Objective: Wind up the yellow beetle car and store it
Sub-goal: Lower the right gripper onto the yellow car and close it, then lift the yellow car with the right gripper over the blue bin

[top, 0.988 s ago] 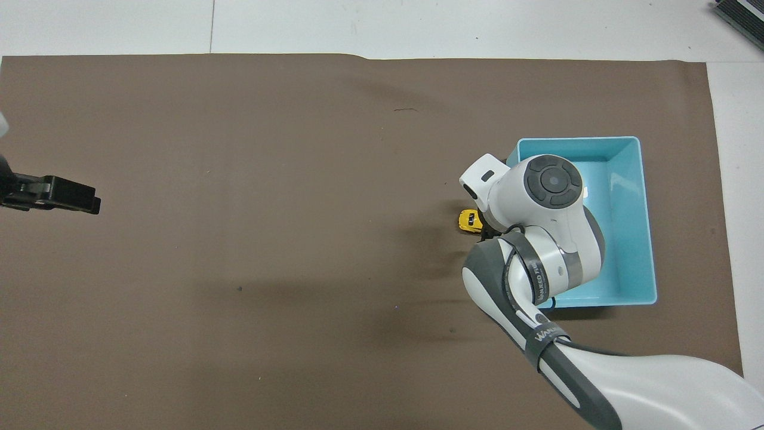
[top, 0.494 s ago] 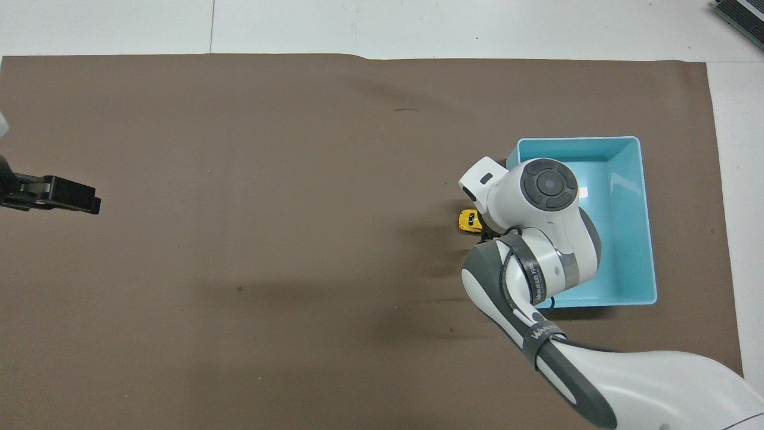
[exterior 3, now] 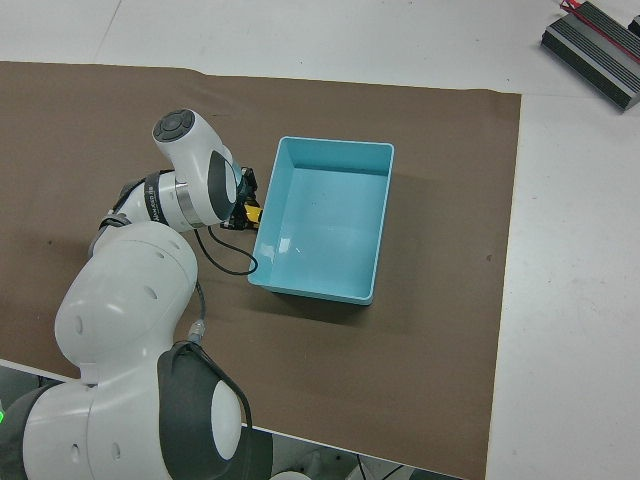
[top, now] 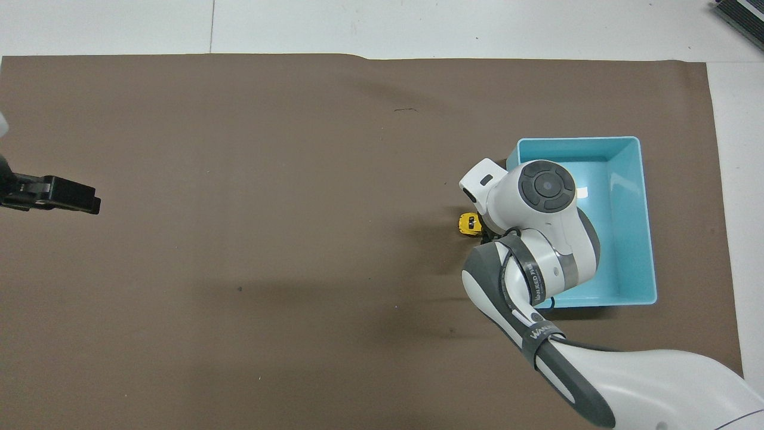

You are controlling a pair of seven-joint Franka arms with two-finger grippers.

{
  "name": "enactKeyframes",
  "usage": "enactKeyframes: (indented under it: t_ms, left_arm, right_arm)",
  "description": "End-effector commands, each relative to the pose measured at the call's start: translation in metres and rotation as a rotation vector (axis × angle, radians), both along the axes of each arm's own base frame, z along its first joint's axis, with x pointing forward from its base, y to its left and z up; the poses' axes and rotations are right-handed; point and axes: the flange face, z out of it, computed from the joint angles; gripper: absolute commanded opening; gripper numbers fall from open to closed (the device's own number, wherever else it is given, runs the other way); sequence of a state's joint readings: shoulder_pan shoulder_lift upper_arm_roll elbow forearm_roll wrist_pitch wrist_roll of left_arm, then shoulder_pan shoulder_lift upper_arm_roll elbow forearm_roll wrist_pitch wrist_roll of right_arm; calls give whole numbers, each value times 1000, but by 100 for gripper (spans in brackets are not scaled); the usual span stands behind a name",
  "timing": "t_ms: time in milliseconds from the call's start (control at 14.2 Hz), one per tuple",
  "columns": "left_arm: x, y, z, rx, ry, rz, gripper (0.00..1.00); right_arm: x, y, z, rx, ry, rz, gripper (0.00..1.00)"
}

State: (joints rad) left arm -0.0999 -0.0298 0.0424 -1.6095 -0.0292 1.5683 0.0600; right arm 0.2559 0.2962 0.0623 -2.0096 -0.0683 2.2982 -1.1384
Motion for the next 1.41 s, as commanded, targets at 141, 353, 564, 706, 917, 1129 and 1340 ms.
enactKeyframes:
  t_ms: [141, 353, 564, 706, 917, 1129, 1340]
  left_arm:
    - [-7, 3, 3, 9, 5, 11, 100]
    - [-7, 3, 3, 9, 5, 11, 100]
    - [-7, 3, 3, 9, 5, 11, 100]
    - [-7, 3, 3, 9, 5, 11, 100]
    - [-7, 3, 3, 9, 5, 11, 100]
    - [-7, 3, 3, 9, 5, 11, 100]
    - [-7, 3, 3, 9, 5, 11, 100]
  right_arm:
    - [10, 38, 20, 7, -52, -68, 0]
    - [19, 45, 29, 20, -57, -86, 0]
    - [26, 47, 52, 5, -30, -88, 0]
    - [25, 48, 68, -5, -13, -81, 0]
    - [24, 40, 96, -22, 10, -89, 0]
    - [16, 34, 137, -38, 23, -94, 0]
    - [18, -4, 152, -57, 40, -57, 0]
